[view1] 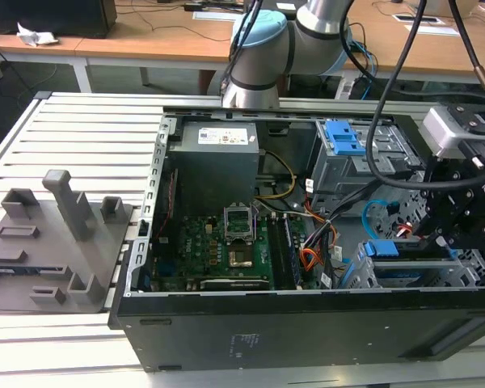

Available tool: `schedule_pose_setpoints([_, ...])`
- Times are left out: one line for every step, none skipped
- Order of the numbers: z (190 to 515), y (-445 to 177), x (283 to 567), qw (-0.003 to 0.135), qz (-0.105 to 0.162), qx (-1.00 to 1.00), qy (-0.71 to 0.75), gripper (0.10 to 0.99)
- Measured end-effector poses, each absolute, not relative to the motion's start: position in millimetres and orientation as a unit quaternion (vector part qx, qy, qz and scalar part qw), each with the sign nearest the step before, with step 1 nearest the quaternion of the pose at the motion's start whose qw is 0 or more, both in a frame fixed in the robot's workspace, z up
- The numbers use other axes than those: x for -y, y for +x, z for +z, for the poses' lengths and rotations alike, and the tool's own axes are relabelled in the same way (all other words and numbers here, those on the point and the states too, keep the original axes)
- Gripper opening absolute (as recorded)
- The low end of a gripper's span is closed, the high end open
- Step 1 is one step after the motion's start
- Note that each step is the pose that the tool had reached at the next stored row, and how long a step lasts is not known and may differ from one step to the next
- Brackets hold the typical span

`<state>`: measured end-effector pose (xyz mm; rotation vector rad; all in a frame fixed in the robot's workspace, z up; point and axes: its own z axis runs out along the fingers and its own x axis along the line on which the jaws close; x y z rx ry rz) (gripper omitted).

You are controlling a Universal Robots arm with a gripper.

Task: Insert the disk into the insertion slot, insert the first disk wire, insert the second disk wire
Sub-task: 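Insert the first disk wire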

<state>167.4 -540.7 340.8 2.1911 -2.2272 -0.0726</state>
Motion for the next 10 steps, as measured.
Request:
schedule_pose_setpoints([349,167,541,0.008,-0.023,0.713,0.701,0.306])
schedule_pose_setpoints([359,167,541,0.008,-0.023,0.713,0.701,0.306])
schedule_pose_setpoints([366,167,541,0.008,-0.023,0.713,0.701,0.306])
schedule_pose_setpoints([370,167,541,0.008,-0.023,0.713,0.701,0.306])
schedule_pose_setpoints([372,167,541,0.008,-0.023,0.713,0.701,0.306])
schedule_pose_setpoints([373,167,541,0.008,-0.023,0.713,0.701,0.306])
schedule_pose_setpoints([373,167,541,0.008,-0.023,0.713,0.701,0.306])
schedule_pose_setpoints([373,167,541,0.008,-0.023,0.713,0.701,0.306])
schedule_pose_setpoints([373,167,541,0.008,-0.023,0.713,0.701,0.306])
schedule_pose_setpoints([373,167,541,0.008,-0.023,0.713,0.701,0.306])
